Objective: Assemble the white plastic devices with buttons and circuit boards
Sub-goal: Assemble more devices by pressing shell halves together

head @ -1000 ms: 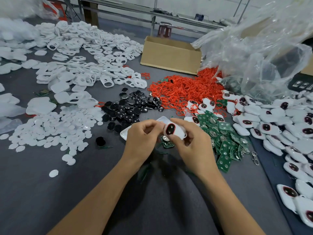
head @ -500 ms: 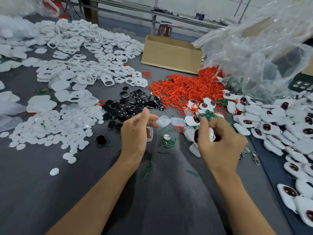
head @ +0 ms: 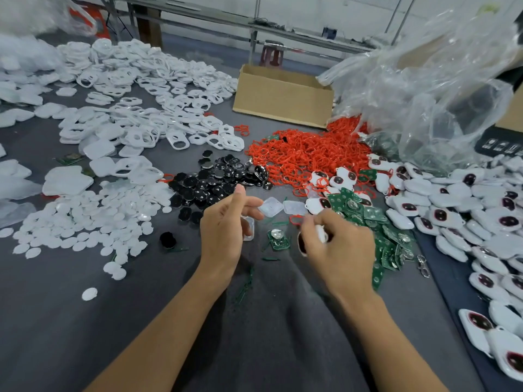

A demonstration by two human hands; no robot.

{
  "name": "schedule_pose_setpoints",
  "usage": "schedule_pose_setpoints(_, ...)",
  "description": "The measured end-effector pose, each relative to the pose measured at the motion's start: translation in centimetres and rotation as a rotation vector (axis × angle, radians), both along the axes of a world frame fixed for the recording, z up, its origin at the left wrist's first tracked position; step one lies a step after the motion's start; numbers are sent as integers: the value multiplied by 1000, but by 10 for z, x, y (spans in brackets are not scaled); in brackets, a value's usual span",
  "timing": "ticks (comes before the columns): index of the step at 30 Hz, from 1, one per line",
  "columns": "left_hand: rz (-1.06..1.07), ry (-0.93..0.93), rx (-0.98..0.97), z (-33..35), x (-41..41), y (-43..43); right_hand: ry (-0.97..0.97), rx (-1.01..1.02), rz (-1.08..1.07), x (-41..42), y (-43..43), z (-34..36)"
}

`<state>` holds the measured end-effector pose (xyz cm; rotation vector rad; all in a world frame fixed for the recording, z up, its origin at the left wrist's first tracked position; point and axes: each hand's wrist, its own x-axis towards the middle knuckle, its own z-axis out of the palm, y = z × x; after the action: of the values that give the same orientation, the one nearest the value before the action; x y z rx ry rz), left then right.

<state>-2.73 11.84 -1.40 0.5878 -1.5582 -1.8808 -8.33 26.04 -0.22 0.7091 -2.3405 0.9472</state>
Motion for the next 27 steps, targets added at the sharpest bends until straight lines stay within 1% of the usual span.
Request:
schedule_pose_setpoints(2,-7,-4,-11,0,-1,1,-185,-302,89,-4,4,10)
schedule_pose_setpoints(5,-25,-9,-31,0,0,2,-626,-615,313,0,-2,14)
schedule_pose_setpoints(7,-37,-2,-63,0,2,2,-823,-697,447,4,-6,12)
schedule_pose_setpoints(10,-62,3,-98,1,3,3,-988,-708,552,6,-10,8)
schedule_pose_setpoints(13,-79,16,-82,2,2,4,-1063,-711,591,5,-11,4)
schedule_pose_setpoints(17,-96,32,-65,3,3,5,-1074,-694,593,7,-13,1)
schedule_pose_setpoints(22,-111,44,-62,4,4,6,-1045,-641,514,8,-14,-1)
schedule_pose_setpoints(27,-163,50,-69,4,4,7,-1079,-634,459,7,-14,-1)
